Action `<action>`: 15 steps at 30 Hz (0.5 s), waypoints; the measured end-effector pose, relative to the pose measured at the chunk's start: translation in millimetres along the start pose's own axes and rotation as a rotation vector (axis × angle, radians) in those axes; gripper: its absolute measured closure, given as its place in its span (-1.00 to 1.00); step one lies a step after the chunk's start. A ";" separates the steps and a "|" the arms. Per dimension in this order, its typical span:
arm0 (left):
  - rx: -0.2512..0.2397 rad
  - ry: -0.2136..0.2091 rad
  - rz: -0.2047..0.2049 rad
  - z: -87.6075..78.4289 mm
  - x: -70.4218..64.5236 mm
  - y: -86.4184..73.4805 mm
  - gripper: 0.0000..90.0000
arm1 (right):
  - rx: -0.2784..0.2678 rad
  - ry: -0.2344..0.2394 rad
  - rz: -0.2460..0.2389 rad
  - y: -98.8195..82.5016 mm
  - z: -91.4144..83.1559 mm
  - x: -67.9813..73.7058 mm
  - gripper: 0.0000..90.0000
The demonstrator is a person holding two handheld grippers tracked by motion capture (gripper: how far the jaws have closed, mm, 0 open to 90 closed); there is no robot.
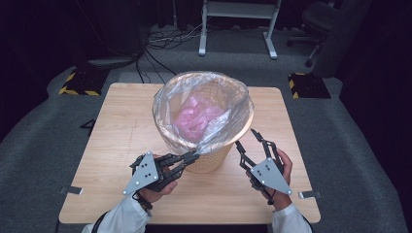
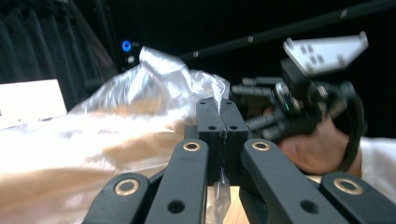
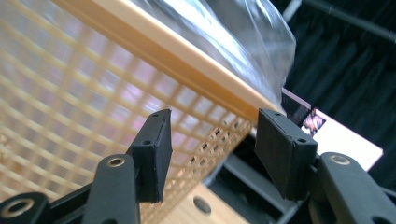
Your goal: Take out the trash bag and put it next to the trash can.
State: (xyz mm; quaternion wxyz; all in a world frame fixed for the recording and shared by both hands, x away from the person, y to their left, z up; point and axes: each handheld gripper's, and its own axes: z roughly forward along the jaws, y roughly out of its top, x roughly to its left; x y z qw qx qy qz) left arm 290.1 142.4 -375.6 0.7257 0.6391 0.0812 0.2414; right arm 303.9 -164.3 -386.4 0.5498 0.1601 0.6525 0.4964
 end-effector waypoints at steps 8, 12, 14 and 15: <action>-0.079 0.105 0.057 -14.5 -2.3 26.8 0.98 | -0.055 0.046 -0.080 9.3 -8.8 13.7 0.00; -0.059 0.128 0.009 -17.4 5.1 22.6 0.98 | -0.075 0.054 -0.109 15.3 -9.9 15.0 -0.04; -0.031 0.122 0.012 -15.8 4.6 18.5 0.98 | -0.090 0.065 -0.122 19.1 -10.1 15.2 -0.09; -0.029 0.122 0.010 -15.5 4.3 17.1 0.99 | -0.100 0.074 -0.135 21.2 -10.2 14.5 -0.10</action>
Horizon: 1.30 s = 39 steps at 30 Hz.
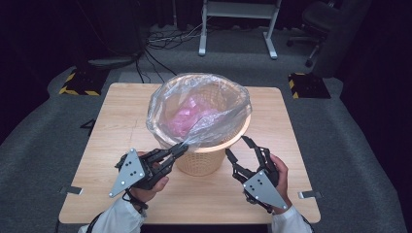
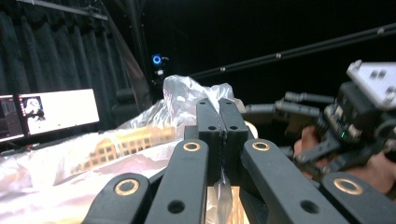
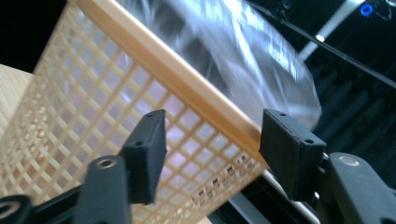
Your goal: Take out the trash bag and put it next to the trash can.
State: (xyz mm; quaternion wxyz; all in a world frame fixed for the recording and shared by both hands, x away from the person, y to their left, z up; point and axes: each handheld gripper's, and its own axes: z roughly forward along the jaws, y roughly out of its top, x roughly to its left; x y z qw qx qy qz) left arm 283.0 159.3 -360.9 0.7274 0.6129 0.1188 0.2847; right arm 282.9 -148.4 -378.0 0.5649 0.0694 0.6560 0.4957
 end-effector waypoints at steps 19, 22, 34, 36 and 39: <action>0.002 -0.005 0.066 -5.2 -4.5 5.8 0.98 | 0.031 0.001 -0.154 21.6 6.3 2.3 0.45; 0.011 0.018 0.076 -13.4 0.3 6.1 0.98 | 0.028 -0.001 -0.145 19.8 5.6 1.4 0.46; 0.052 0.175 0.073 -50.4 38.2 -1.6 0.97 | 0.034 -0.031 -0.140 8.6 4.5 -10.4 0.47; 0.076 0.172 0.070 -54.3 43.0 -7.4 0.98 | 0.038 -0.036 -0.145 5.6 4.1 -12.8 0.47; 0.114 0.133 0.016 -57.4 46.4 -20.4 0.98 | 0.057 -0.046 -0.134 1.7 4.2 -16.2 0.47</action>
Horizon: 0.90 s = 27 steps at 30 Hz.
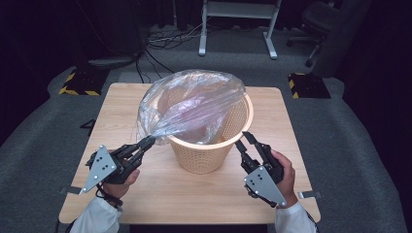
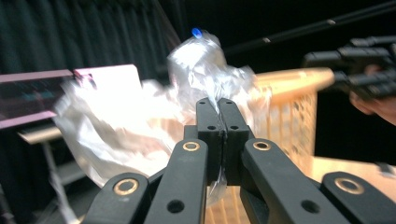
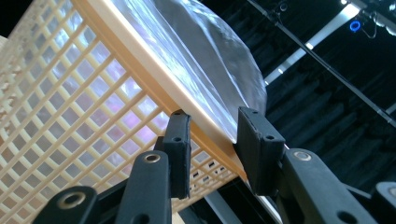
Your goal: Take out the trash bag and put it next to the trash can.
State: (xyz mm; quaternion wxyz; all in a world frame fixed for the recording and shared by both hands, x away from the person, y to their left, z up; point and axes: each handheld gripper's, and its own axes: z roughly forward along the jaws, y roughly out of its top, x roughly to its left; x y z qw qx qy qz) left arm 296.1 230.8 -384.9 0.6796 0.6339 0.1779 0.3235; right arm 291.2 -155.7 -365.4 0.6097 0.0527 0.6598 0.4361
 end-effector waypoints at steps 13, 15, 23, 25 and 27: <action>0.077 -0.115 -0.033 32.4 -26.5 -22.8 0.97 | 0.128 0.023 0.152 -27.9 17.8 -0.8 0.22; 0.076 -0.098 -0.030 38.3 -30.2 -23.3 0.98 | 0.142 0.039 0.198 -31.0 17.2 8.2 0.15; 0.074 -0.127 -0.030 53.1 -42.4 -23.9 0.97 | 0.105 0.121 0.350 -29.5 -6.8 41.8 0.10; 0.081 -0.135 -0.018 58.3 -49.1 -22.7 0.97 | 0.079 0.130 0.370 -22.8 -9.7 45.6 0.09; 0.089 -0.143 -0.007 63.4 -55.5 -20.8 0.97 | 0.071 0.152 0.365 -17.9 -9.8 49.4 0.07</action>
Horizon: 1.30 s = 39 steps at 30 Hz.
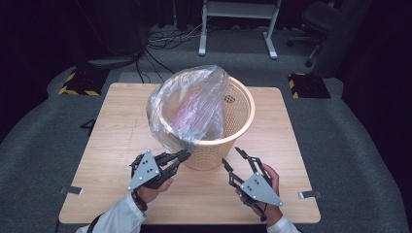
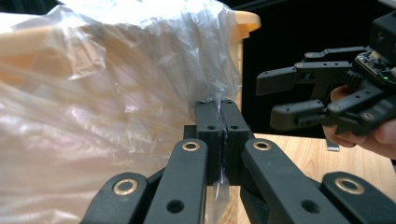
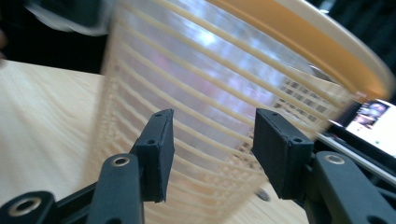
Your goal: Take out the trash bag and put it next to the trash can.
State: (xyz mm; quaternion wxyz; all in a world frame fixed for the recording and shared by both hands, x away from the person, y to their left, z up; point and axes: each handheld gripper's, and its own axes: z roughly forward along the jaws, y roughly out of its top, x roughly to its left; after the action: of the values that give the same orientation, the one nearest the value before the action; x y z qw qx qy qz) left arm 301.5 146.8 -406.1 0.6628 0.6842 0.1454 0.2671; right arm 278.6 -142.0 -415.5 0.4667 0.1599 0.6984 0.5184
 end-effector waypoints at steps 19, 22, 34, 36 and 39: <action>-0.009 -0.093 0.026 24.4 -28.7 -2.3 0.97 | -0.159 0.140 0.167 18.9 4.8 -6.5 0.36; -0.014 -0.081 0.026 23.1 -27.7 -1.8 0.97 | -0.185 0.191 0.227 25.8 10.6 -4.5 0.43; 0.005 -0.118 0.034 17.8 -23.8 -5.1 0.90 | -0.181 0.298 0.404 26.2 32.9 -13.0 0.75; 0.005 -0.115 0.041 14.7 -23.6 -3.0 0.88 | -0.183 0.299 0.397 27.2 34.7 -11.3 0.90; 0.004 -0.125 0.074 8.9 -24.6 2.0 0.70 | -0.183 0.298 0.385 28.0 36.0 -10.6 1.00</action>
State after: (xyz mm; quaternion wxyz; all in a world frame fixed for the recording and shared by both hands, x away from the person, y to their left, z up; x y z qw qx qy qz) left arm 286.1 125.6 -408.3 0.6588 0.7059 0.0789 0.2480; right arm 306.3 -117.3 -386.9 0.2639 0.1687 0.6664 0.6766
